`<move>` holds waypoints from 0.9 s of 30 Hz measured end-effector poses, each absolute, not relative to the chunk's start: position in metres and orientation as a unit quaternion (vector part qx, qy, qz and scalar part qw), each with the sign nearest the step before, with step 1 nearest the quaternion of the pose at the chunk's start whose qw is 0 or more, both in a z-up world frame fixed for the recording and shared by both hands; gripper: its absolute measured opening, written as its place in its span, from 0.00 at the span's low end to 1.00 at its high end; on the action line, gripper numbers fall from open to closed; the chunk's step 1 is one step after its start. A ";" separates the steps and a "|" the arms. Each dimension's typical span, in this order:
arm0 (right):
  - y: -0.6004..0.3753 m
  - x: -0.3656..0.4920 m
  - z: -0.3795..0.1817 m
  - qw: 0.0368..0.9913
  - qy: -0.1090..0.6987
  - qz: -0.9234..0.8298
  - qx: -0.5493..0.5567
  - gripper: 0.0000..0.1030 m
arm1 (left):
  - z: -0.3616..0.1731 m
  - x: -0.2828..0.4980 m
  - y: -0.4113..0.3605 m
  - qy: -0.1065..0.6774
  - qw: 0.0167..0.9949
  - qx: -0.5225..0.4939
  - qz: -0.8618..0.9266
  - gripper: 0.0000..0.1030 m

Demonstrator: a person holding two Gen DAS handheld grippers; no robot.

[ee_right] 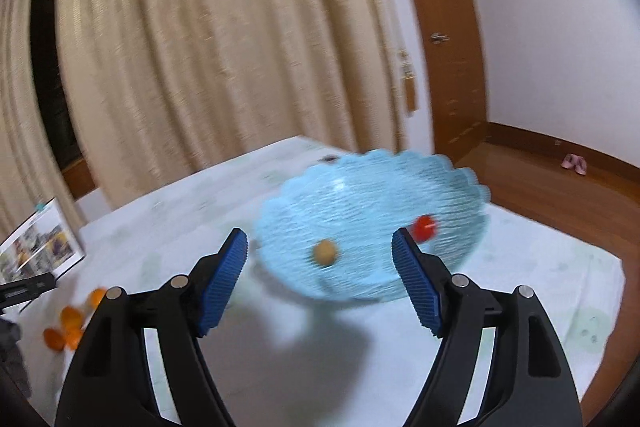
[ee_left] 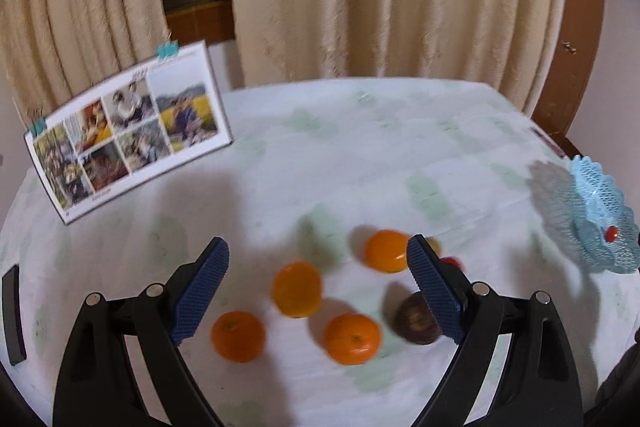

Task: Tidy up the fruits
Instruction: 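Grasp a large orange with the left tool while the right tool grasps a dark brown fruit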

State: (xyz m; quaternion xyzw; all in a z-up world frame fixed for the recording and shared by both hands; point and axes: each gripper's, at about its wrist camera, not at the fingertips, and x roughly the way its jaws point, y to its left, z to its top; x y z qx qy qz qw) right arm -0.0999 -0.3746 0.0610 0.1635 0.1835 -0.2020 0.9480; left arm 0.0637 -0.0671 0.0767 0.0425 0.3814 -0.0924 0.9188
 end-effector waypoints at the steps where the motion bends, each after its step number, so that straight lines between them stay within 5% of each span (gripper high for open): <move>1: -0.366 -0.096 0.063 0.950 0.190 -0.189 0.161 0.74 | 0.073 0.066 -0.064 0.387 0.916 0.040 -0.092 0.87; 10: -0.314 -0.067 0.063 0.952 0.250 -0.095 0.151 0.74 | 0.042 0.088 -0.041 0.437 0.894 0.016 -0.092 0.82; 22: -0.261 -0.037 0.039 0.935 0.331 0.005 0.126 0.74 | 0.018 0.099 -0.047 0.467 0.874 0.020 -0.131 0.38; 27: -0.241 -0.024 0.030 0.926 0.361 0.040 0.101 0.74 | 0.020 0.096 -0.052 0.463 0.875 0.024 -0.141 0.36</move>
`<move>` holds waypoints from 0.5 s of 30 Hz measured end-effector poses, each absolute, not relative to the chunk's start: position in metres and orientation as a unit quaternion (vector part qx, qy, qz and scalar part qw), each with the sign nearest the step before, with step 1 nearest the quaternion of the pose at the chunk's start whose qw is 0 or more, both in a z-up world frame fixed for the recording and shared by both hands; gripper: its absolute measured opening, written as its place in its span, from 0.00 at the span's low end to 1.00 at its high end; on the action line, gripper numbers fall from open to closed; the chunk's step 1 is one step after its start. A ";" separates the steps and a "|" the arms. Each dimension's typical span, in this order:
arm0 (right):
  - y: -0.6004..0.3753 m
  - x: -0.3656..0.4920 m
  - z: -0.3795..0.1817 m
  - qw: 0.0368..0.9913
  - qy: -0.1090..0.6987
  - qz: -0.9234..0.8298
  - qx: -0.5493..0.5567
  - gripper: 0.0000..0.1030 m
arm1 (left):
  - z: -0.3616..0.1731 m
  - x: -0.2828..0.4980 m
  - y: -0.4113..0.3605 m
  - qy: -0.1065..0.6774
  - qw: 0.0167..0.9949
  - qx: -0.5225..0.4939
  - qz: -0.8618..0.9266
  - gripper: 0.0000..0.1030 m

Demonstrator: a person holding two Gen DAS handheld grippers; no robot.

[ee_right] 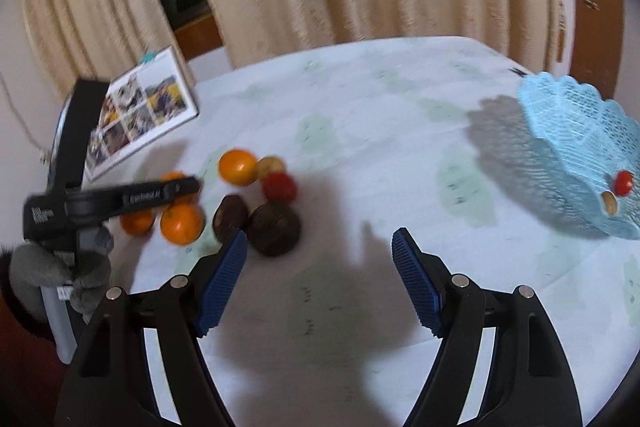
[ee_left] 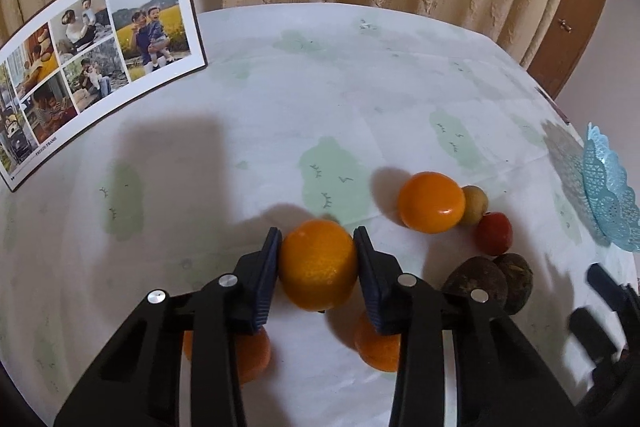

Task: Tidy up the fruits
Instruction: 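Grasp a large orange with the left tool while the right tool grasps a dark brown fruit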

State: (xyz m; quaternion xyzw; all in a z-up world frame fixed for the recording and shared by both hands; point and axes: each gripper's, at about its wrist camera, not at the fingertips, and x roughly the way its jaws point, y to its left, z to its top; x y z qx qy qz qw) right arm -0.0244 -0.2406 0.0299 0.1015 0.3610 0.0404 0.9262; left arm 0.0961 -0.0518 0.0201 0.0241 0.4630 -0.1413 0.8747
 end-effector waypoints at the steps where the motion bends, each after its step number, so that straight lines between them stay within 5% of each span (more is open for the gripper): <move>1: -0.235 -0.021 0.027 0.924 0.367 0.049 0.092 0.74 | 0.022 0.095 -0.052 0.459 0.877 0.025 -0.141 0.36; 5: -0.220 -0.009 0.021 0.918 0.385 0.065 0.066 0.73 | 0.036 0.089 -0.052 0.441 0.886 0.026 -0.142 0.36; 15: -0.205 0.023 0.005 0.902 0.423 0.073 0.038 0.49 | 0.068 0.076 -0.051 0.405 0.902 0.024 -0.144 0.36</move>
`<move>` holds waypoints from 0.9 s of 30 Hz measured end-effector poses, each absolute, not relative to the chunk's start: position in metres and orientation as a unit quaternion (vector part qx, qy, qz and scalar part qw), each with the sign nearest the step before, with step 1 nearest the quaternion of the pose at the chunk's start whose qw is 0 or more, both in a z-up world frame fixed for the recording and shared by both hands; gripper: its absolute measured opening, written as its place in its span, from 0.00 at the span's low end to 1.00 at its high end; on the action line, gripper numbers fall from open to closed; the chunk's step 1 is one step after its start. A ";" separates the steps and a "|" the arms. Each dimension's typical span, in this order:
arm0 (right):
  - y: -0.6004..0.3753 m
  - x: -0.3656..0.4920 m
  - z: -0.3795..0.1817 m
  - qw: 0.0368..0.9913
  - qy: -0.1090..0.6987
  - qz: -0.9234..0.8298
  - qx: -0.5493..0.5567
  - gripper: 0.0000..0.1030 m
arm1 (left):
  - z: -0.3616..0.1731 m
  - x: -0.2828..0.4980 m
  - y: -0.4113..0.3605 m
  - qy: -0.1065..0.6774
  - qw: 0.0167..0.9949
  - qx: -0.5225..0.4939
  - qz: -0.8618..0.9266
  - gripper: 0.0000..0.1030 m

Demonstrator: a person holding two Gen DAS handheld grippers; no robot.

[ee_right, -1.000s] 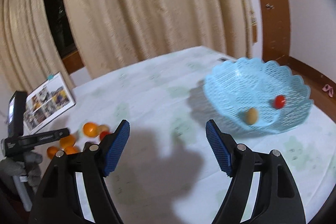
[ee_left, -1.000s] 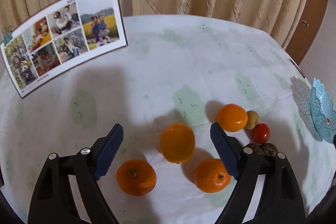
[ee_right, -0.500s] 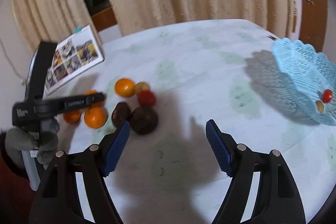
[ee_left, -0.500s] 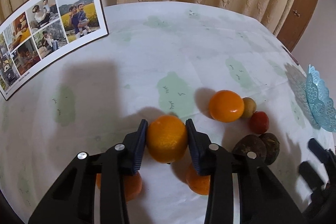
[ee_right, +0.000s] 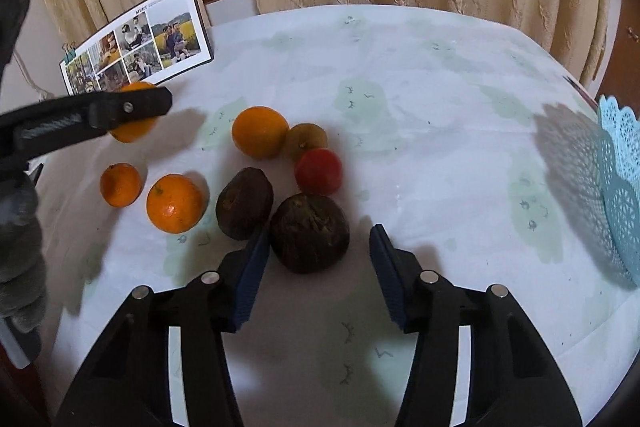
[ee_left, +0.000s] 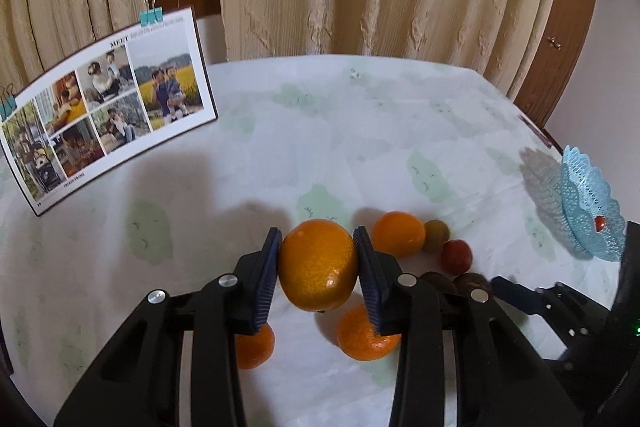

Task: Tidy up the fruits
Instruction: 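Grasp a large orange with the left tool while the right tool grasps a dark brown fruit, then carry the dark brown fruit into the blue basket and open the right tool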

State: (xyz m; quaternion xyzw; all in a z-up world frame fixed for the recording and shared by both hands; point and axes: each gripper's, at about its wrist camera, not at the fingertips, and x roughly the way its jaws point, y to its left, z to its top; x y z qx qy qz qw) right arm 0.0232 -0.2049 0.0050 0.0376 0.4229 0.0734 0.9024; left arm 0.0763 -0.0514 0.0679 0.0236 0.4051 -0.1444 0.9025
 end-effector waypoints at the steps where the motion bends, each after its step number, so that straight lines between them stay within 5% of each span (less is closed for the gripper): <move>1: -0.203 0.024 0.005 0.902 0.424 0.077 0.035 0.44 | 0.069 0.075 -0.051 0.403 0.903 0.023 -0.145 0.36; 27: -0.305 -0.022 0.059 0.935 0.332 -0.044 0.117 0.41 | 0.081 0.053 -0.068 0.382 0.908 0.038 -0.166 0.36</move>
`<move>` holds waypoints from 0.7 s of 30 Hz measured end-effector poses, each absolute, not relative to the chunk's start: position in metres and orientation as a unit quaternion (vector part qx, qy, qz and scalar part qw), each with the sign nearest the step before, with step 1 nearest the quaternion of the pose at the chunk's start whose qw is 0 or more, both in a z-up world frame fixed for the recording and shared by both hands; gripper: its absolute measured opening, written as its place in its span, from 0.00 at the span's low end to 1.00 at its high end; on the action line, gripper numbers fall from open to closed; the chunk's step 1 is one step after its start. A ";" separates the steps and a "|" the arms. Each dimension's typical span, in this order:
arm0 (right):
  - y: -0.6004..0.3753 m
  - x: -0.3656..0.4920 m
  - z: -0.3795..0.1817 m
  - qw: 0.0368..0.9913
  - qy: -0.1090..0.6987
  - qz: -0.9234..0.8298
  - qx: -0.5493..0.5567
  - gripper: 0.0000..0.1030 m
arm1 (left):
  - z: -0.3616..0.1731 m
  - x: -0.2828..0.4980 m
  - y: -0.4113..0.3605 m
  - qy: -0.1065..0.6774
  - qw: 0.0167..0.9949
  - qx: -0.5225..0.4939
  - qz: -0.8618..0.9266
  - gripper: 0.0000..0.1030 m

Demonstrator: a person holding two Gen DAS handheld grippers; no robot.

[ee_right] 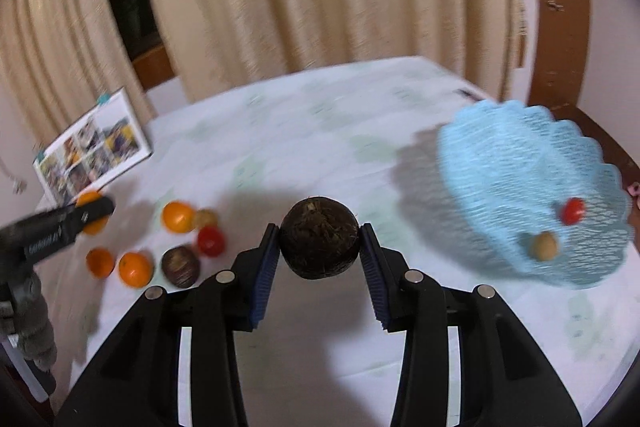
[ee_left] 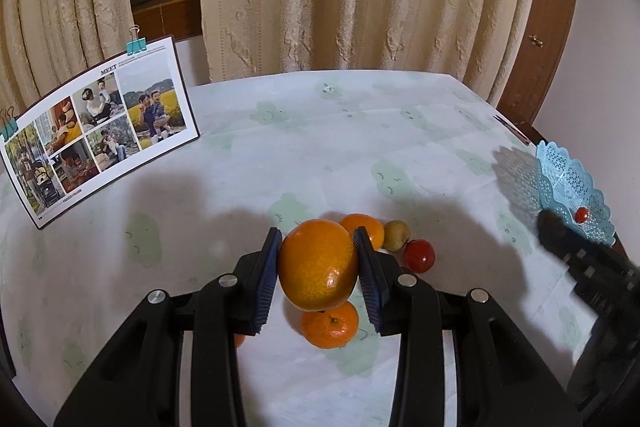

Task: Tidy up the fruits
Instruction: 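Carry the dark brown fruit into the blue basket and open the right tool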

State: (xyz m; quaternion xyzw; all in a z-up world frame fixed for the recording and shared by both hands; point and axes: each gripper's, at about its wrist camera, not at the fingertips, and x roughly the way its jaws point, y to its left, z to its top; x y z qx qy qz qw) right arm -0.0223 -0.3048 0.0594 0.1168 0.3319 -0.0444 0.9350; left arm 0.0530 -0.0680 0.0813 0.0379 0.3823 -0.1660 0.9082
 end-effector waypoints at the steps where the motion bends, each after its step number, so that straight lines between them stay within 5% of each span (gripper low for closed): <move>1: -0.313 -0.026 0.062 0.936 0.327 -0.054 0.122 0.41 | 0.081 0.052 -0.069 0.382 0.908 0.040 -0.167 0.36; 21: -0.417 -0.050 0.063 0.922 0.286 -0.186 0.182 0.41 | 0.091 0.036 -0.088 0.369 0.911 0.050 -0.179 0.36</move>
